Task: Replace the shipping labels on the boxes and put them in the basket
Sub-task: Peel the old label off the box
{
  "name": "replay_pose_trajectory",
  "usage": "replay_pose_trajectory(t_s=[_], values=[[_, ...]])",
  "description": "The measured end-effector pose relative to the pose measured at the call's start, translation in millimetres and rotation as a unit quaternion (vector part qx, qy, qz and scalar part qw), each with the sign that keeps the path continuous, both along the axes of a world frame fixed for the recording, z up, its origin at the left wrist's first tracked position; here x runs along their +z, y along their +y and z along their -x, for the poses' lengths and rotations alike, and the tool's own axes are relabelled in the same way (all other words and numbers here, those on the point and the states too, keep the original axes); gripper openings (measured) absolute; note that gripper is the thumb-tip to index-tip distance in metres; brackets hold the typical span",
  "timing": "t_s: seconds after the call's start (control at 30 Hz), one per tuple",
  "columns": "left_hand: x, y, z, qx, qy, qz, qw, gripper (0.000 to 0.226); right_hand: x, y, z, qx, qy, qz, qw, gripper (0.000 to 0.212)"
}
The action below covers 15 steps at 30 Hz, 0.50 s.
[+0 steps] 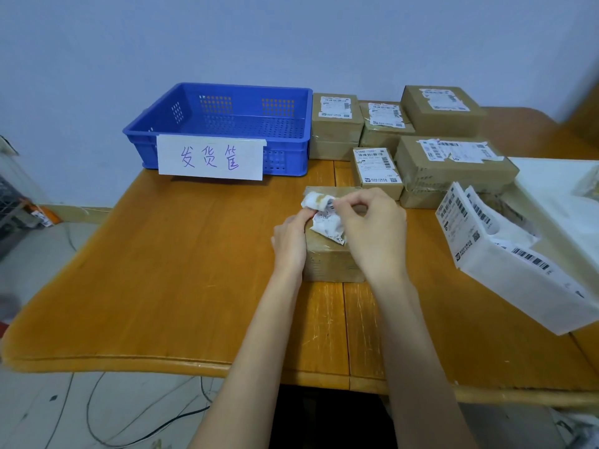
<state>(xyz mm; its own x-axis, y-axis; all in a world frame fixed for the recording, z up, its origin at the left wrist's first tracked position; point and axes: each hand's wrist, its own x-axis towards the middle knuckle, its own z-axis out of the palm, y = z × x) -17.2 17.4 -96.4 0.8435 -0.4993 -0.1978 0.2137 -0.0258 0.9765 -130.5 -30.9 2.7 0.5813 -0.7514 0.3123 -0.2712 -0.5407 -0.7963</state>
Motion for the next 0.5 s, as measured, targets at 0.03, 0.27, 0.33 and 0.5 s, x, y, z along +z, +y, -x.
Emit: replay_pose_trajectory(t_s=[0.03, 0.27, 0.33, 0.5], values=[[1, 0, 0, -0.004, -0.016, 0.004, 1.0, 0.049, 1, 6, -2, 0.012, -0.013, 0.004, 1.0, 0.017], [-8, -3, -6, 0.011, 0.042, 0.004, 0.999, 0.09, -8, 3, 8, -0.014, -0.057, -0.033, 0.998, 0.024], [-8, -3, -6, 0.012, 0.035, 0.007, 0.999, 0.085, -11, 4, 9, -0.001, -0.07, -0.079, 0.994, 0.039], [-6, -3, -5, 0.001, 0.031, 0.009, 0.999, 0.084, -11, -4, 2, 0.0, -0.021, -0.102, 0.995, 0.05]])
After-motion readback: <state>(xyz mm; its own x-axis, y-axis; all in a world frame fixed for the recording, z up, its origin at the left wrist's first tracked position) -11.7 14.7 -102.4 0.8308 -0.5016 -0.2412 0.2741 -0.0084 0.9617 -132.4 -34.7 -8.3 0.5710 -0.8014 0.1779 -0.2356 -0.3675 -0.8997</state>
